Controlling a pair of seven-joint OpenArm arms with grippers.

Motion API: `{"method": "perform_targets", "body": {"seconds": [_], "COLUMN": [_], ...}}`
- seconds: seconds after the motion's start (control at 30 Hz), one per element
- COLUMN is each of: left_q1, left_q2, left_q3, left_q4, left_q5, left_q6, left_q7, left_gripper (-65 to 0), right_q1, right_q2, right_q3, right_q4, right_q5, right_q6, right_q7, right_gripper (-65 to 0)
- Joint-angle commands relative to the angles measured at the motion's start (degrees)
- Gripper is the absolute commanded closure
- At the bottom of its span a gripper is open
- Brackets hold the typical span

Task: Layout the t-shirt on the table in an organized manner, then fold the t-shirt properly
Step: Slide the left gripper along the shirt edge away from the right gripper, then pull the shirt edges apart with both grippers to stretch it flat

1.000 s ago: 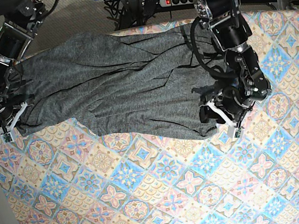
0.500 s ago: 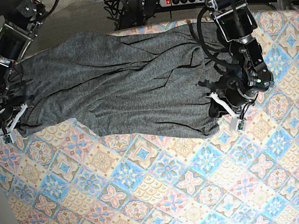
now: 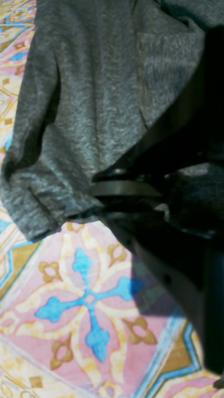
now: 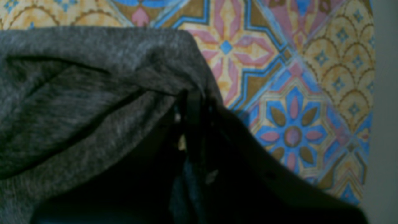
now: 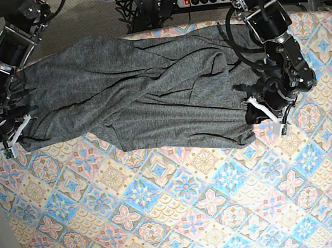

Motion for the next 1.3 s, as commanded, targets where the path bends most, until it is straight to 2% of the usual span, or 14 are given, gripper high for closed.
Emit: {"method": "perform_targets", "body": {"seconds": [0.0,0.23,0.4,0.77,0.97,1.2,1.27], "left_q1": [-0.08,0.35,0.35,-0.08,-1.4,-3.43,-3.69], "left_q2": [-1.58,-2.81,-4.22,-4.66,-4.66,-5.53,-5.36], "left_q3": [-0.39,-4.26,-5.57,-5.66,-5.66,-5.49,-5.4], "left_q4": [0.07,0.07,-0.02,-0.02,-0.02,-0.02,-0.02], "left_q5": [4.38,4.47,4.47,4.47,4.38,4.38,4.47], "left_q6": [2.11,2.11,2.11,2.11,2.11,2.11,2.11], "left_q7": [3.19,0.37,0.11,0.02,-0.07,-0.07,-0.07], "left_gripper": [-6.3,-6.4,-6.6,-6.6,-6.6,-6.7,-8.6], "right_q1": [0.96,1.13,8.52,9.13,9.13,9.13,9.13], "right_q2": [1.18,1.18,1.18,1.18,1.18,1.18,1.18], "right_q3": [0.09,0.09,0.18,0.26,0.26,0.26,0.26], "right_q4": [0.86,0.86,0.78,-9.51,-10.83,-10.83,-10.83], "right_q5": [0.64,0.64,0.64,0.64,0.64,0.64,0.64], "right_q6": [-0.29,-0.29,-0.29,-0.29,-0.29,-0.29,-0.29], "right_q7": [0.98,0.98,0.98,1.15,6.96,7.75,7.75], "right_gripper": [0.0,0.0,0.0,0.0,0.0,0.0,0.0]}}
